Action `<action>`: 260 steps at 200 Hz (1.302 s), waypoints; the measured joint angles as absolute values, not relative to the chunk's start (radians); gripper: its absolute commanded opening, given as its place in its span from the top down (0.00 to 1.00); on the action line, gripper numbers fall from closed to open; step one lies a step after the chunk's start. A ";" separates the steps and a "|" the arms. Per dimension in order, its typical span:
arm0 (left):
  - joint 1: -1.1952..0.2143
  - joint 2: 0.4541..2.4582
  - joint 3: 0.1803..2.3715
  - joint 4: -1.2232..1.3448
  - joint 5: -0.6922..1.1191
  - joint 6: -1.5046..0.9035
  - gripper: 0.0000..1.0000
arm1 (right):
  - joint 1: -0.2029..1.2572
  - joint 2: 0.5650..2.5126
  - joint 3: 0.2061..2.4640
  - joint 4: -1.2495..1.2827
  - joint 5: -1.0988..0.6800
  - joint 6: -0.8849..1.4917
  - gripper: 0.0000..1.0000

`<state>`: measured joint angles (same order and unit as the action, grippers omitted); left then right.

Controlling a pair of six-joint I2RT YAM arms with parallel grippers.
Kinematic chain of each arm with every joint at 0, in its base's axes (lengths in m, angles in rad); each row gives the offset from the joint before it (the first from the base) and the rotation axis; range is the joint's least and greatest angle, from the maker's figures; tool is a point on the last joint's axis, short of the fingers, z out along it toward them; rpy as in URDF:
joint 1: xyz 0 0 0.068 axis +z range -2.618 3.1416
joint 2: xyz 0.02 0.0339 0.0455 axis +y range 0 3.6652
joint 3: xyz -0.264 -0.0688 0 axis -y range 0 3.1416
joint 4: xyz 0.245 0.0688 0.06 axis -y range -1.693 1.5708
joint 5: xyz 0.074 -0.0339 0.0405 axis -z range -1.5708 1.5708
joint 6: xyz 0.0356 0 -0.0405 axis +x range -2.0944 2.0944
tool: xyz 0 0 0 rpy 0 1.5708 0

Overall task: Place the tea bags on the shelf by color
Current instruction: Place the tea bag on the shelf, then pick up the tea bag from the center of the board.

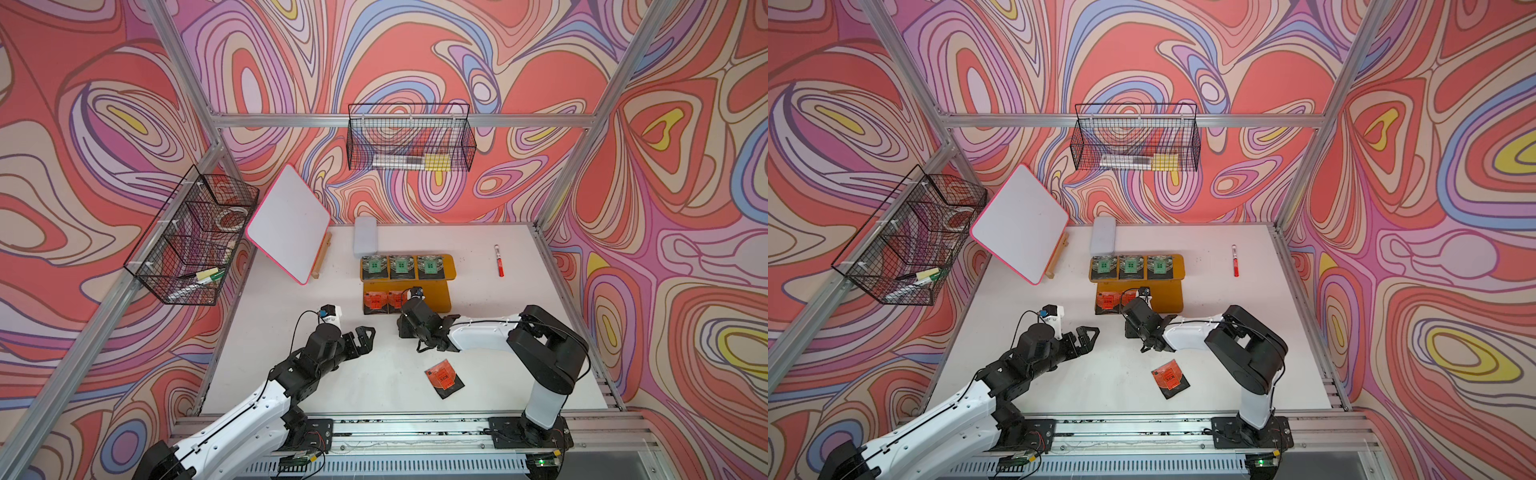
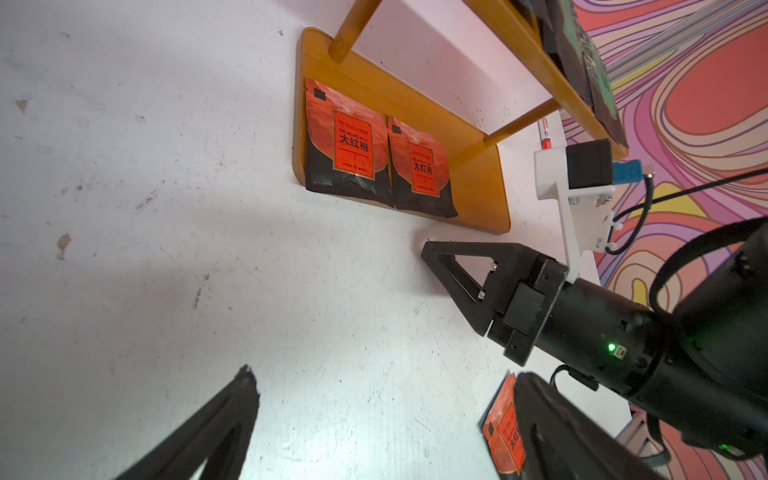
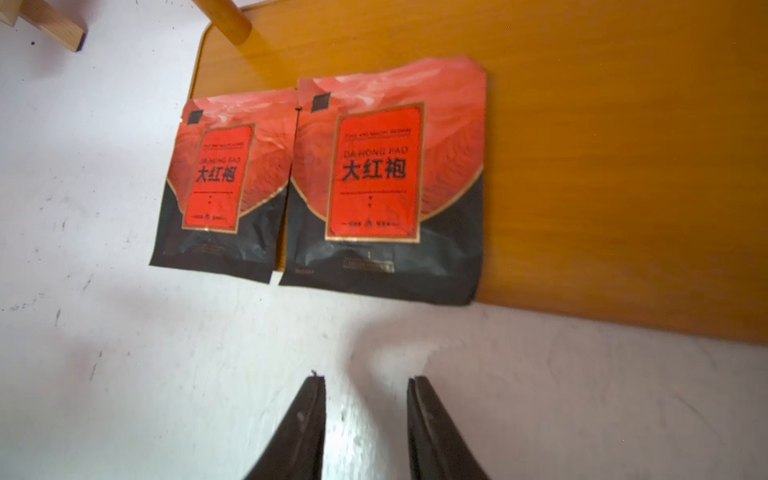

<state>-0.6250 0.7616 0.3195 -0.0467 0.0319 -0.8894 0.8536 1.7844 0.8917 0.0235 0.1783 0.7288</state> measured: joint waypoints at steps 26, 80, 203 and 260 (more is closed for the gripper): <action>-0.630 0.755 0.319 -0.046 0.073 -0.888 0.00 | 0.854 1.703 0.877 -0.042 0.167 0.739 0.58; -0.745 0.818 0.334 -0.034 0.101 -0.887 0.01 | 0.854 1.567 0.877 -0.279 0.163 0.746 0.54; -0.965 1.019 0.383 0.076 0.026 -0.952 0.01 | 0.854 1.250 0.752 -0.664 0.102 0.807 0.49; -1.014 1.092 0.400 0.128 0.001 -0.977 0.01 | 0.854 1.192 0.666 -0.707 0.032 0.857 0.46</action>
